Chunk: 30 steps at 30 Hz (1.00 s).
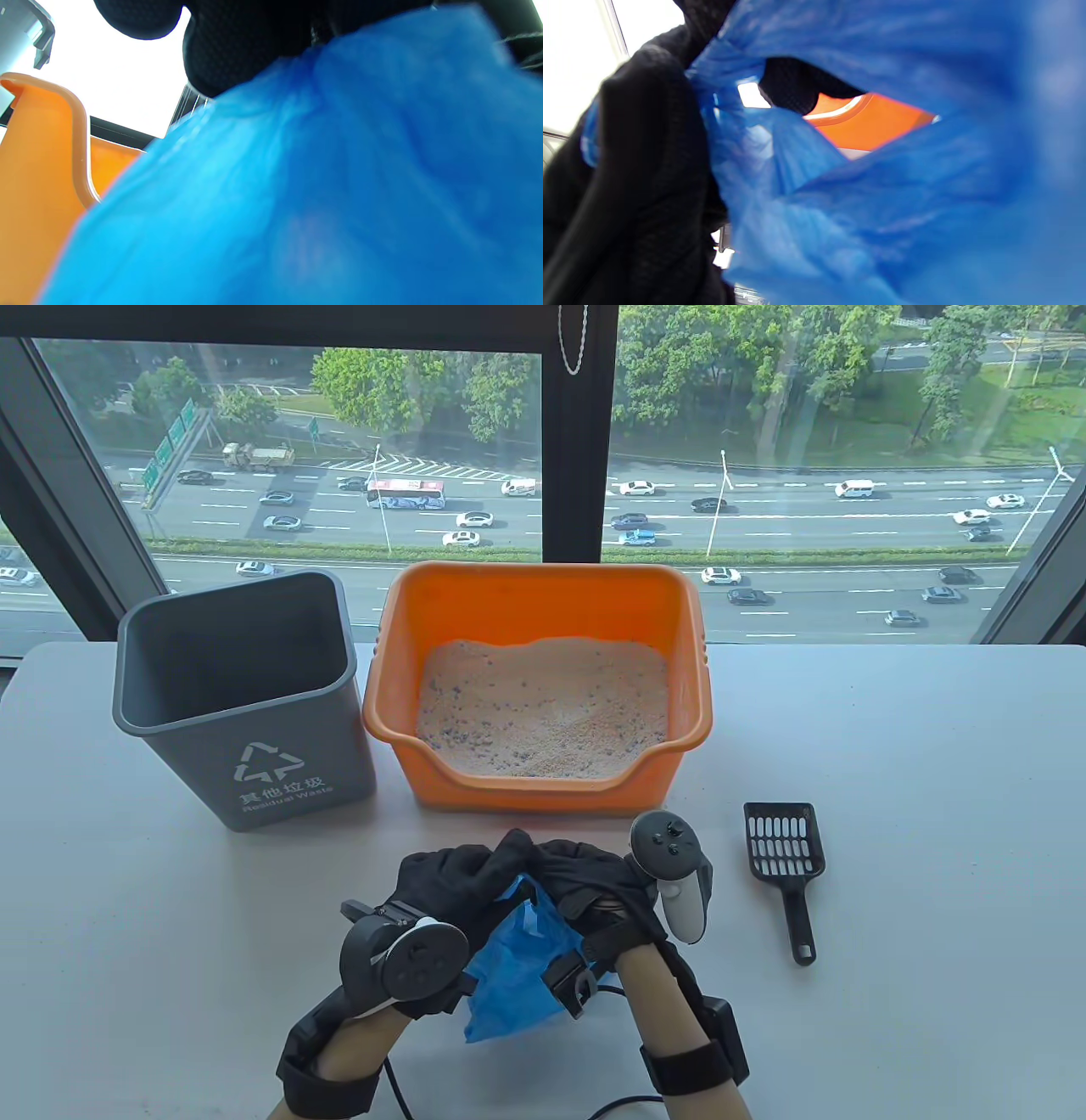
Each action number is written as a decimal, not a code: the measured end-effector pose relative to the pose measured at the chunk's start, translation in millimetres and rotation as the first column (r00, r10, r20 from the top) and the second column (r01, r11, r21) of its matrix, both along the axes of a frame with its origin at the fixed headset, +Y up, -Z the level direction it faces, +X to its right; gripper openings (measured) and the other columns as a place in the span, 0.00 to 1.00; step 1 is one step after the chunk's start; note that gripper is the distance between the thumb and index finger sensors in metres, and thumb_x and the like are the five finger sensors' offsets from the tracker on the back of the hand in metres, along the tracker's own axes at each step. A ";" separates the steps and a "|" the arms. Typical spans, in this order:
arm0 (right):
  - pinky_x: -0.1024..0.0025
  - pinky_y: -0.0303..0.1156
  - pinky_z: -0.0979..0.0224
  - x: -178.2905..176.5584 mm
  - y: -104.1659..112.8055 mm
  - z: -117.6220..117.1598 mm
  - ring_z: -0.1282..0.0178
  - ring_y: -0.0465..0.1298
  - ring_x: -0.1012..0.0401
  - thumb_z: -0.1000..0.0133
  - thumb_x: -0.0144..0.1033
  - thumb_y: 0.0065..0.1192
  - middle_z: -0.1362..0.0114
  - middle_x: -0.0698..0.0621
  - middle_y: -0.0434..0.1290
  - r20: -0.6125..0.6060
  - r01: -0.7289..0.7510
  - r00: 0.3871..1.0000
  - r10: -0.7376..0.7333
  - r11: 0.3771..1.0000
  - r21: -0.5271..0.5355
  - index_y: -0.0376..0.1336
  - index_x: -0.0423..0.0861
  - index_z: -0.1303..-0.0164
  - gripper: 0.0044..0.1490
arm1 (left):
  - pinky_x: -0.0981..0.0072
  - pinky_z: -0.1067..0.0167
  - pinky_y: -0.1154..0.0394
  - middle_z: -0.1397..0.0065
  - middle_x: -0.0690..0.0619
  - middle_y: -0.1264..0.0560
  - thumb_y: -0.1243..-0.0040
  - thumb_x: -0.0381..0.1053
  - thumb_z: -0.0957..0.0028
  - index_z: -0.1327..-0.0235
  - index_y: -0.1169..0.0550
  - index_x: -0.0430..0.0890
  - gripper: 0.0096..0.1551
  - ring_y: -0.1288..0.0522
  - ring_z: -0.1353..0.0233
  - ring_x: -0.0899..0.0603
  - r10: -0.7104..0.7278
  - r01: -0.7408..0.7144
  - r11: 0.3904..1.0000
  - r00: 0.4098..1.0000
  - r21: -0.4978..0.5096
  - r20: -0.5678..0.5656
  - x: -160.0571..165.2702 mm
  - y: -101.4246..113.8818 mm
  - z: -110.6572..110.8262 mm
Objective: Scoop cat litter
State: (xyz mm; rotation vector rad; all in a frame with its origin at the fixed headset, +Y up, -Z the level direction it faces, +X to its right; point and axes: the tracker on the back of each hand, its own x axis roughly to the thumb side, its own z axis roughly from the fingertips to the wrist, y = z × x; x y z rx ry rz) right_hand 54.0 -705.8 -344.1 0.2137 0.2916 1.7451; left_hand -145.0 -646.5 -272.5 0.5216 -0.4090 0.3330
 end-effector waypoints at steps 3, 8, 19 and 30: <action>0.58 0.70 0.53 6.3 1.6 1.9 0.58 0.75 0.52 0.49 0.44 0.64 0.49 0.41 0.78 0.132 -0.080 0.988 0.078 0.997 0.005 0.76 0.44 0.59 0.20 | 0.50 0.42 0.29 0.51 0.58 0.16 0.46 0.62 0.45 0.42 0.16 0.55 0.25 0.18 0.56 0.50 -0.039 0.042 0.999 0.995 0.028 -0.089 -2.6 -1.4 1.8; 0.57 0.69 0.55 27.5 -8.3 -2.3 0.60 0.75 0.52 0.50 0.43 0.63 0.53 0.40 0.78 0.287 -0.479 0.839 0.461 0.878 -0.009 0.77 0.42 0.63 0.20 | 0.59 0.53 0.24 0.67 0.59 0.16 0.46 0.59 0.43 0.53 0.12 0.47 0.24 0.20 0.72 0.56 -0.127 0.022 0.899 0.969 -0.437 -0.213 -28.2 -19.2 -25.5; 0.57 0.69 0.55 52.1 -34.4 -7.4 0.62 0.73 0.53 0.51 0.41 0.62 0.55 0.38 0.77 0.321 -0.749 0.580 0.748 0.645 -0.150 0.77 0.41 0.66 0.19 | 0.58 0.54 0.25 0.71 0.55 0.16 0.40 0.56 0.45 0.58 0.10 0.42 0.23 0.21 0.75 0.53 -0.179 -0.084 0.729 0.934 -0.679 -0.308 -80.1 -60.4 -52.7; 0.53 0.70 0.51 49.2 -1.8 14.7 0.53 0.77 0.50 0.51 0.48 0.65 0.44 0.40 0.78 0.475 -0.703 0.625 0.619 0.711 0.000 0.77 0.48 0.56 0.22 | 0.37 0.32 0.40 0.18 0.45 0.34 0.52 0.69 0.45 0.20 0.36 0.54 0.40 0.33 0.24 0.33 0.062 -0.127 0.896 0.985 -0.426 -0.164 -54.1 -31.6 -24.8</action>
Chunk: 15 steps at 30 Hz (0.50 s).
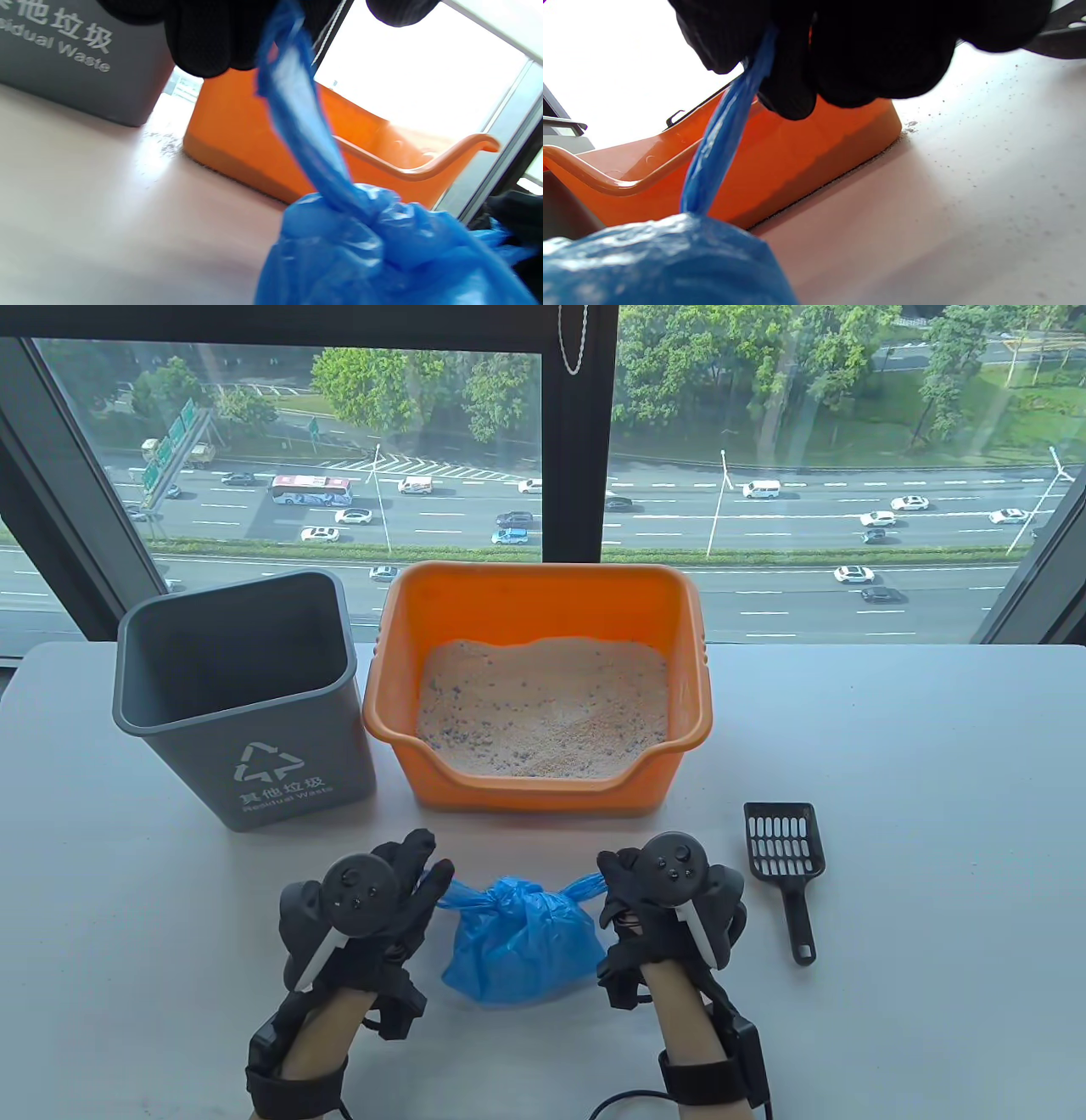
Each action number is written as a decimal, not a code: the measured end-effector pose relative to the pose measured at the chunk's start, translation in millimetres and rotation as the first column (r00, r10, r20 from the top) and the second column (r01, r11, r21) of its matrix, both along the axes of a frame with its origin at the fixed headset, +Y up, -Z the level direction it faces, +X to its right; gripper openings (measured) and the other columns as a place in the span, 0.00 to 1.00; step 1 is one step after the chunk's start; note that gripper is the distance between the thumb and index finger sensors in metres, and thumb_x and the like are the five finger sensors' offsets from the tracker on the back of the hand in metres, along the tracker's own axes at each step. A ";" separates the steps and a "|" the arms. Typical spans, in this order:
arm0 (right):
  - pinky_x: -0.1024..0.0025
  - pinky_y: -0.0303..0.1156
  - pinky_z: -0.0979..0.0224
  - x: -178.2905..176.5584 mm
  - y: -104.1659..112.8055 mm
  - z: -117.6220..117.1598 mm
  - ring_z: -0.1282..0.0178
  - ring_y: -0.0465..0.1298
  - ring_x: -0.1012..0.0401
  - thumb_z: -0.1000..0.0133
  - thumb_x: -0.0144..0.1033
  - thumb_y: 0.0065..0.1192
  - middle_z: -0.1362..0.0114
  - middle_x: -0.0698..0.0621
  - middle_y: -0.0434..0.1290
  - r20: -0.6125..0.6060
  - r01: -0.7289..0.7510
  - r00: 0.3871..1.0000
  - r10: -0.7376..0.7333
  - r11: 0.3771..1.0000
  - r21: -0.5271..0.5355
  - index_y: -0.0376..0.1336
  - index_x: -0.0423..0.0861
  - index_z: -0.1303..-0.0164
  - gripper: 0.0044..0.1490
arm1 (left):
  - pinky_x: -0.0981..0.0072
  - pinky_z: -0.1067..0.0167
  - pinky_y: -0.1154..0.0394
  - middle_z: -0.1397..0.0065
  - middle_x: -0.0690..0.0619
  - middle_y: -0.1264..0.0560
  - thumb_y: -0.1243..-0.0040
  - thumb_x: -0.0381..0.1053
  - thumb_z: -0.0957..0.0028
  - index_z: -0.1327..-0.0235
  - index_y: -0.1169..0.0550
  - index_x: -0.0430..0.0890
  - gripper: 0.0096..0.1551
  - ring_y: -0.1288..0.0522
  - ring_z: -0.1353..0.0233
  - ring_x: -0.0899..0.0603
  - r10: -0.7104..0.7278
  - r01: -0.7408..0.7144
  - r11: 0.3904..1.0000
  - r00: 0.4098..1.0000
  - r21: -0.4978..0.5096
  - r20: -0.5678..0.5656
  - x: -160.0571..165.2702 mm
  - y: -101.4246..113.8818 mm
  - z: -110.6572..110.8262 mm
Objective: Scoop cat litter
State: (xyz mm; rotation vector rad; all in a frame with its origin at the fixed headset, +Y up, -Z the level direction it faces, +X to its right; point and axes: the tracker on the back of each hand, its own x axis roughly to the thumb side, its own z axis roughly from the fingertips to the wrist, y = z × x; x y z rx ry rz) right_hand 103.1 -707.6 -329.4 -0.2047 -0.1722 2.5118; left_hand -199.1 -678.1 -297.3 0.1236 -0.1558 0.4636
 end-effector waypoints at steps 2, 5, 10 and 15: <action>0.51 0.70 0.49 -2.1 6.0 6.3 0.50 0.77 0.48 0.51 0.48 0.65 0.40 0.39 0.77 -0.022 0.017 1.000 -0.016 0.999 0.028 0.76 0.49 0.54 0.22 | 0.26 0.30 0.44 0.11 0.43 0.45 0.51 0.76 0.51 0.16 0.42 0.55 0.51 0.45 0.16 0.28 -0.059 0.063 0.998 0.988 -0.028 0.140 20.7 -1.5 5.8; 0.48 0.69 0.46 -6.7 13.0 14.5 0.46 0.77 0.45 0.51 0.48 0.66 0.37 0.39 0.77 -0.054 0.029 0.998 -0.026 0.997 0.065 0.76 0.50 0.54 0.22 | 0.17 0.31 0.50 0.10 0.43 0.65 0.53 0.82 0.57 0.19 0.61 0.64 0.59 0.62 0.15 0.21 -0.172 0.234 0.952 0.941 -0.196 0.291 51.8 -20.8 7.7; 0.44 0.69 0.43 -21.1 22.7 34.4 0.40 0.77 0.42 0.52 0.48 0.67 0.37 0.43 0.79 -0.109 -0.006 0.994 0.025 0.985 0.170 0.77 0.50 0.54 0.22 | 0.15 0.32 0.49 0.14 0.41 0.71 0.48 0.80 0.57 0.27 0.72 0.59 0.65 0.62 0.18 0.18 -0.348 0.474 0.825 0.855 -0.308 0.385 82.7 -67.6 -1.1; 0.43 0.69 0.42 -27.1 24.8 51.2 0.37 0.76 0.41 0.52 0.48 0.67 0.36 0.45 0.80 -0.118 -0.135 0.979 0.165 0.964 0.230 0.77 0.50 0.54 0.23 | 0.30 0.30 0.37 0.14 0.52 0.43 0.43 0.70 0.50 0.27 0.55 0.76 0.45 0.36 0.19 0.30 -0.359 0.431 0.865 0.888 -0.255 0.286 82.1 -76.2 -7.9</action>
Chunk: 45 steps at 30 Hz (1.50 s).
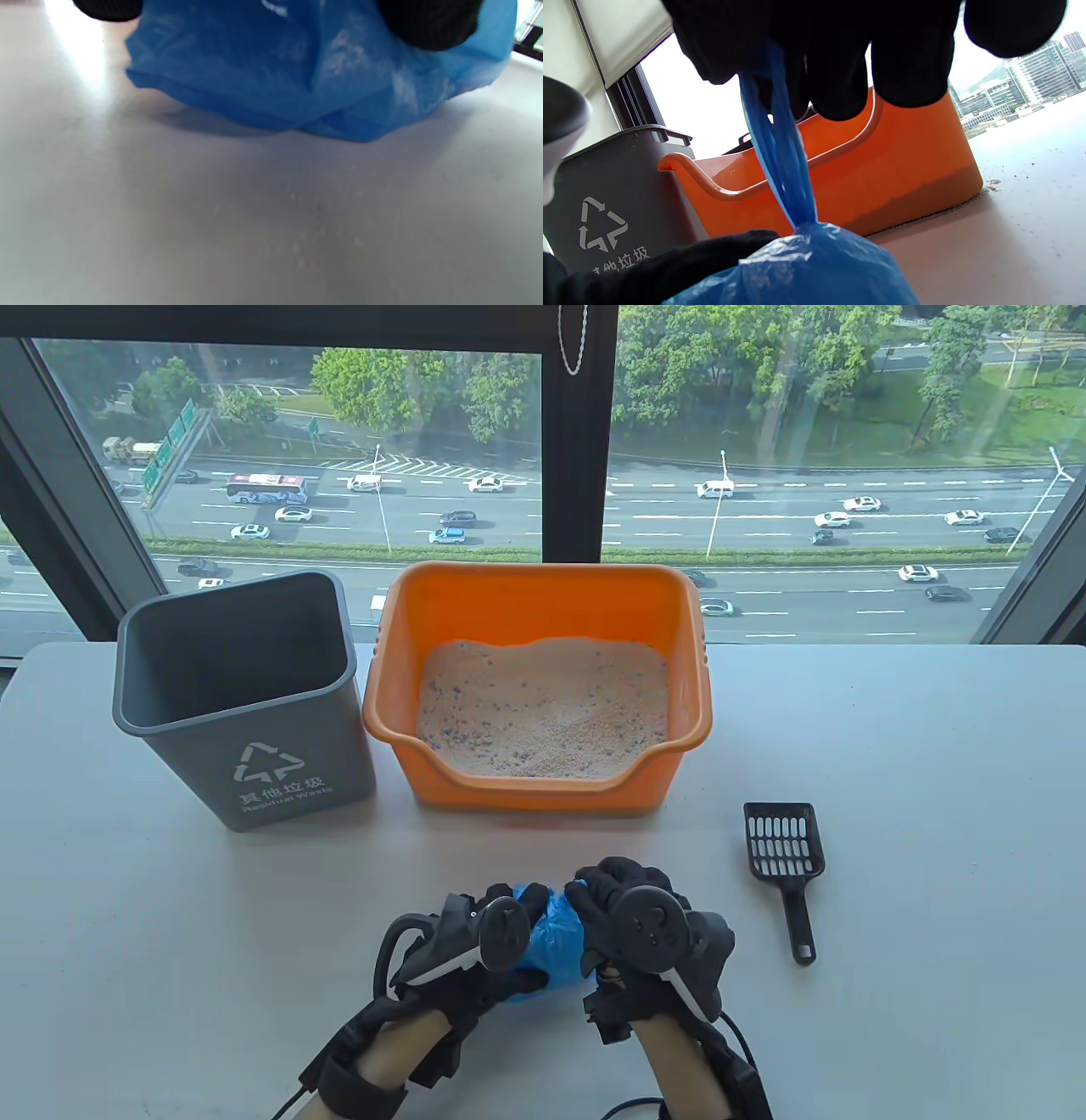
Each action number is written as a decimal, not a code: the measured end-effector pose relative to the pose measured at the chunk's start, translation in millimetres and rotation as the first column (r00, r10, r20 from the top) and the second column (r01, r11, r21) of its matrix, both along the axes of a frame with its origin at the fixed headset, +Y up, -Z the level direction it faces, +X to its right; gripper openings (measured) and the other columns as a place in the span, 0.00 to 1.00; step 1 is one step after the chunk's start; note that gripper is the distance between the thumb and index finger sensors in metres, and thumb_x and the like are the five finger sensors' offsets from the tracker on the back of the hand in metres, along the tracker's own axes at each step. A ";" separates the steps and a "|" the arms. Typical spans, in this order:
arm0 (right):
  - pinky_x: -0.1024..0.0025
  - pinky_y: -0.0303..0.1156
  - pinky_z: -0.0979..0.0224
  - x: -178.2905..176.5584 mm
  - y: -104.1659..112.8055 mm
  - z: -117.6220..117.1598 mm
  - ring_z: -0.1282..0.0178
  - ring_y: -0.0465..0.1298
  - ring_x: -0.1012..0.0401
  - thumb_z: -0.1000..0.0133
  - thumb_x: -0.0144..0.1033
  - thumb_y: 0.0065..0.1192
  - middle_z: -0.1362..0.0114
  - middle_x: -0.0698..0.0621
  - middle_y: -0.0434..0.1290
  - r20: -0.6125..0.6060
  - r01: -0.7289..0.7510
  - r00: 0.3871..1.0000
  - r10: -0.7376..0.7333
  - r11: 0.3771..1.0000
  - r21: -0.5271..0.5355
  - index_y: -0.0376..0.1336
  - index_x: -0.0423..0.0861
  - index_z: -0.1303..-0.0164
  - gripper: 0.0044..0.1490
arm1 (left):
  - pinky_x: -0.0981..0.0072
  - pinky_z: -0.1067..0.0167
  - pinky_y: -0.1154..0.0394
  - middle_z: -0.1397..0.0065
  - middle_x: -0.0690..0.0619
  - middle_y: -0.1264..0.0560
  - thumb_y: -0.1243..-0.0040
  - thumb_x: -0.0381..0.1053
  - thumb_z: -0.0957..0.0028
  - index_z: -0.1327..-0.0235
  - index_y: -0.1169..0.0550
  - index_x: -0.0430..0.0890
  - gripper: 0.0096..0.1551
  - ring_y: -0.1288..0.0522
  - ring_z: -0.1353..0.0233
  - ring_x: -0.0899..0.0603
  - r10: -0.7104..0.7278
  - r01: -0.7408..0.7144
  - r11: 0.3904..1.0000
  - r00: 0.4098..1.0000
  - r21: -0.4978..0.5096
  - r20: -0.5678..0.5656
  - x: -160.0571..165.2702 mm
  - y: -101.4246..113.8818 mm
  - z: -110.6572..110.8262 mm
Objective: Scoop cat litter
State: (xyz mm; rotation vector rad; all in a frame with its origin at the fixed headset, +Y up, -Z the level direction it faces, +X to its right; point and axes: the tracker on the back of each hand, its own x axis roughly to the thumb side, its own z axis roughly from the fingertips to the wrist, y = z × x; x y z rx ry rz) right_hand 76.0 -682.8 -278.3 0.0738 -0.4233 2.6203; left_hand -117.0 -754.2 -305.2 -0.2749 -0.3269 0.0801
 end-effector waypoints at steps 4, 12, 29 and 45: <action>0.41 0.69 0.41 2.3 -6.1 1.7 0.35 0.75 0.40 0.52 0.49 0.67 0.34 0.46 0.79 0.012 -0.034 0.999 0.034 0.999 0.022 0.77 0.51 0.53 0.23 | 0.39 0.34 0.29 0.19 0.50 0.36 0.43 0.60 0.45 0.37 0.42 0.76 0.28 0.30 0.24 0.31 0.042 -0.042 0.999 0.999 0.009 0.001 1.1 0.0 -3.0; 0.35 0.64 0.35 20.1 -23.2 3.1 0.24 0.67 0.39 0.52 0.60 0.56 0.23 0.43 0.71 0.041 -0.024 0.999 0.024 1.000 0.003 0.70 0.53 0.39 0.36 | 0.61 0.52 0.14 0.33 0.53 0.20 0.40 0.53 0.48 0.42 0.34 0.71 0.24 0.14 0.41 0.40 0.116 -0.114 0.982 0.993 0.151 -0.002 -12.2 15.6 -5.0; 0.31 0.59 0.31 35.4 -29.7 1.6 0.19 0.59 0.39 0.52 0.65 0.47 0.17 0.40 0.61 0.111 0.017 0.994 -0.011 0.999 -0.050 0.62 0.54 0.29 0.43 | 0.70 0.59 0.11 0.41 0.48 0.15 0.38 0.49 0.47 0.40 0.30 0.64 0.23 0.09 0.50 0.45 0.575 -0.468 0.780 0.797 0.415 -0.183 -115.3 176.0 2.2; 0.30 0.58 0.31 35.8 -32.5 -1.4 0.19 0.59 0.39 0.52 0.65 0.48 0.17 0.40 0.61 0.122 0.015 0.993 -0.002 0.994 -0.110 0.62 0.54 0.29 0.43 | 0.63 0.41 0.19 0.30 0.53 0.22 0.41 0.51 0.44 0.38 0.34 0.69 0.23 0.17 0.34 0.44 0.634 -0.132 0.714 0.539 0.688 -0.554 -189.3 261.8 -102.7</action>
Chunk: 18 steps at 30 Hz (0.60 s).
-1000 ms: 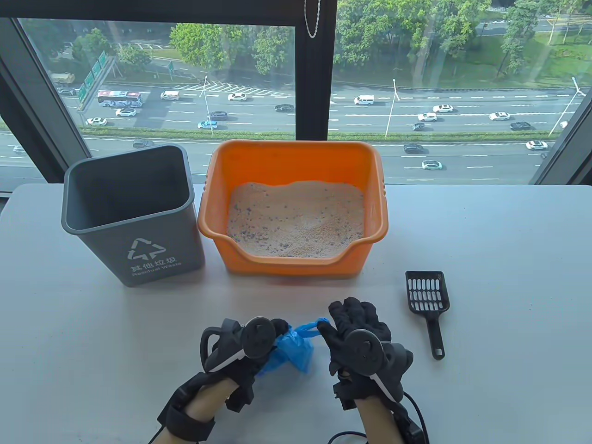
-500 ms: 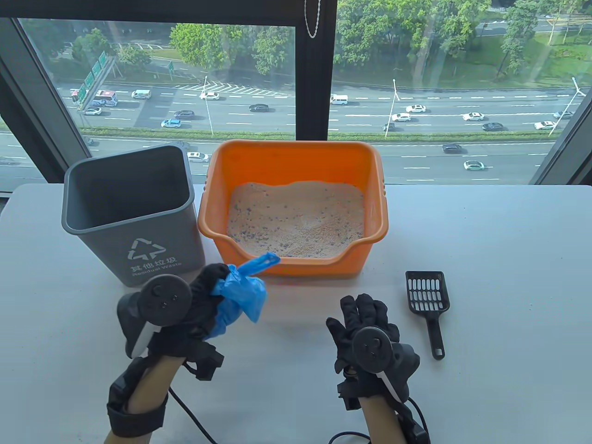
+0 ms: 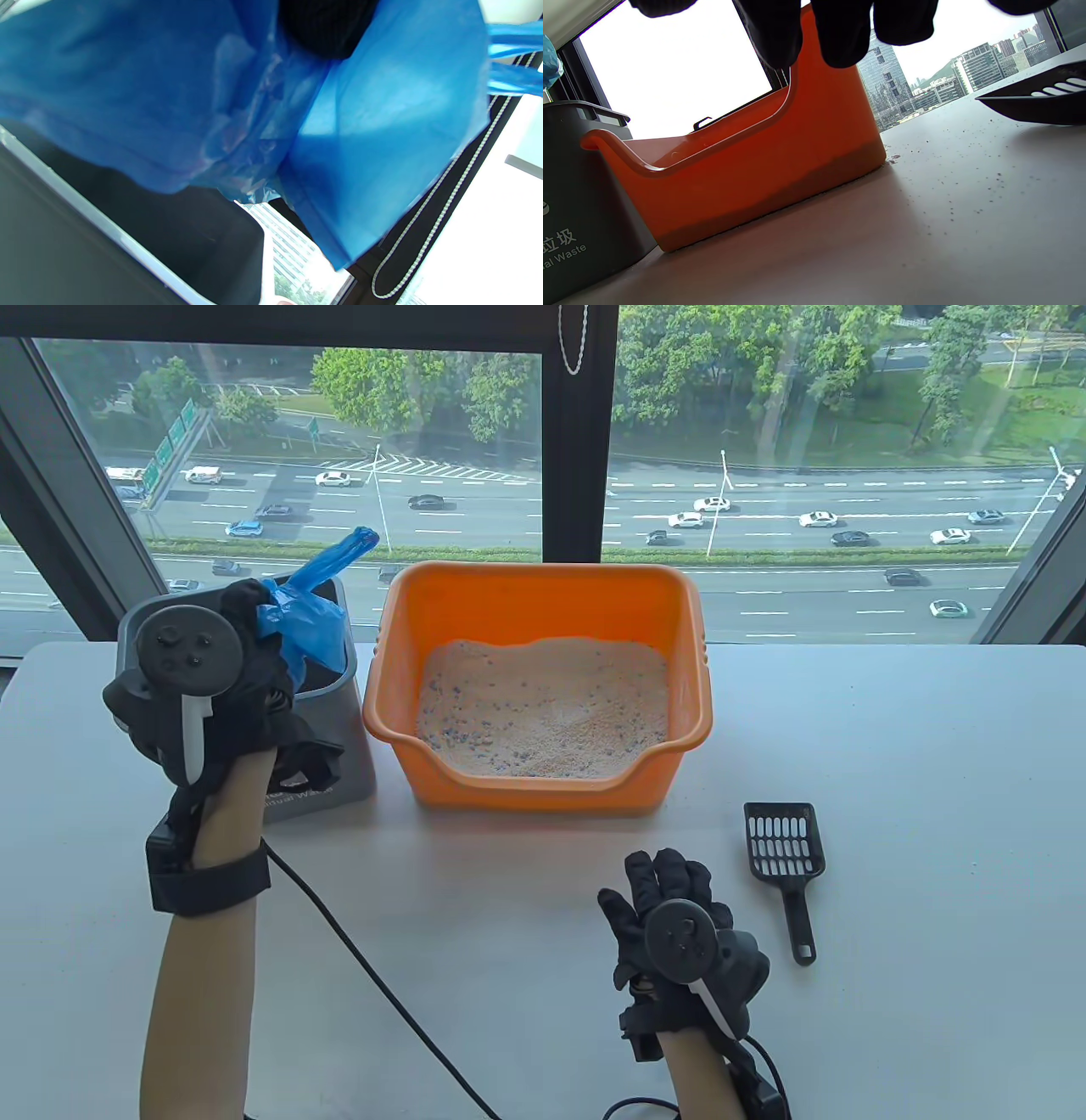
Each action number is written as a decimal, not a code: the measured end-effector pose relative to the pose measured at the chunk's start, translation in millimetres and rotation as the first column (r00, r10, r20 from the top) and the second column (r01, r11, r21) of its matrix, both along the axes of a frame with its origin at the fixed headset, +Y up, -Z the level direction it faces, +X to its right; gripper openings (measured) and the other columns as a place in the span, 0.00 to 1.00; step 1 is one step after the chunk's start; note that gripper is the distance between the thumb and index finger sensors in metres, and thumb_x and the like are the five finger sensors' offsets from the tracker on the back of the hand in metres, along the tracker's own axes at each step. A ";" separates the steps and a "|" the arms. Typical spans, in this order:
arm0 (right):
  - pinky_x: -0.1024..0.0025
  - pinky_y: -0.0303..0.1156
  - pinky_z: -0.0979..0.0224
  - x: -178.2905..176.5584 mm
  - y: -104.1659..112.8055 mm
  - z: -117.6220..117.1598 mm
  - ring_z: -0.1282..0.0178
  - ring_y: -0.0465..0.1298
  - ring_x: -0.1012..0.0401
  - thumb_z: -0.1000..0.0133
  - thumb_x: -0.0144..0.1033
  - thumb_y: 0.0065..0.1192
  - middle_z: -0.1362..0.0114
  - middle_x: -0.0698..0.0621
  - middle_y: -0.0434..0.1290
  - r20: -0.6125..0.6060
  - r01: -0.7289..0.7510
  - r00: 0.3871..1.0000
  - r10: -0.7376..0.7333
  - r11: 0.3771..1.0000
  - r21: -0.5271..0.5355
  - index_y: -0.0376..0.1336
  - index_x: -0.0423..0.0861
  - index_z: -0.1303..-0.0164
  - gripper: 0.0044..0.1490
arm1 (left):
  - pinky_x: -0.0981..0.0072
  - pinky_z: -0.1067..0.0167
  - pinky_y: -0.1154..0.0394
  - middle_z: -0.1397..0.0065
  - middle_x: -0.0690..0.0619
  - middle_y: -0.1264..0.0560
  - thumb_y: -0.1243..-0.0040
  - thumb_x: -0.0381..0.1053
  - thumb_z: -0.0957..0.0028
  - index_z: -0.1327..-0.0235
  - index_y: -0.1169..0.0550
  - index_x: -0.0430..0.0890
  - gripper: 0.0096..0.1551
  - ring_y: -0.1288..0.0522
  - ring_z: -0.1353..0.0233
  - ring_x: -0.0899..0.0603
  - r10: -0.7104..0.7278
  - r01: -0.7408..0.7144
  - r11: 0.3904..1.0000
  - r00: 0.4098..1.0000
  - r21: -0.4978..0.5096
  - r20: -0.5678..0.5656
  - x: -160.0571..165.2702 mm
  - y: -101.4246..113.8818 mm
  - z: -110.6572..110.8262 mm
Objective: Scoop cat litter
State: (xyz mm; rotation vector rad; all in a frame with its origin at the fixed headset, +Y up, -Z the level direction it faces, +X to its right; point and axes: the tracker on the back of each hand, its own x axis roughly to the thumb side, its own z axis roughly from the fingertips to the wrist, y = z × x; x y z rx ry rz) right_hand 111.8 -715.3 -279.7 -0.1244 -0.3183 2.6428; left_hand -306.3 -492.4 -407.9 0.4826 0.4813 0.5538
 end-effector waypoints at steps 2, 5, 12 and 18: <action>0.30 0.58 0.31 0.0 -0.4 -0.2 0.19 0.58 0.39 0.52 0.65 0.48 0.17 0.40 0.61 0.002 -0.001 1.000 0.001 1.000 -0.003 0.62 0.54 0.29 0.43 | 0.62 0.38 0.21 0.28 0.55 0.24 0.42 0.51 0.44 0.38 0.34 0.70 0.24 0.20 0.30 0.45 0.025 -0.025 1.000 0.998 -0.008 -0.054 -9.4 -14.6 -12.9; 0.30 0.58 0.31 -1.2 -1.1 -0.7 0.19 0.59 0.38 0.52 0.65 0.48 0.17 0.40 0.61 0.004 -0.008 1.000 0.008 1.000 -0.011 0.62 0.53 0.29 0.43 | 0.62 0.34 0.23 0.27 0.57 0.25 0.42 0.51 0.43 0.38 0.34 0.70 0.24 0.22 0.27 0.45 0.009 -0.015 0.998 0.996 -0.063 -0.085 -19.0 -39.3 -28.3; 0.30 0.58 0.31 -3.2 -5.9 -4.1 0.19 0.59 0.38 0.51 0.64 0.49 0.17 0.39 0.61 0.003 -0.027 1.000 0.027 0.998 -0.054 0.62 0.52 0.29 0.43 | 0.60 0.35 0.26 0.33 0.58 0.22 0.45 0.54 0.43 0.33 0.34 0.65 0.24 0.21 0.32 0.47 -0.167 0.139 0.968 0.978 -0.209 -0.126 -27.5 -73.8 -44.9; 0.30 0.58 0.31 -2.5 -6.5 -4.8 0.20 0.59 0.38 0.51 0.64 0.49 0.17 0.39 0.62 0.015 -0.023 1.000 0.024 0.998 -0.055 0.62 0.52 0.29 0.43 | 0.59 0.40 0.24 0.43 0.58 0.17 0.46 0.62 0.46 0.37 0.25 0.58 0.25 0.17 0.40 0.46 -0.113 0.096 0.983 0.988 -0.157 -0.106 -28.1 -75.3 -43.8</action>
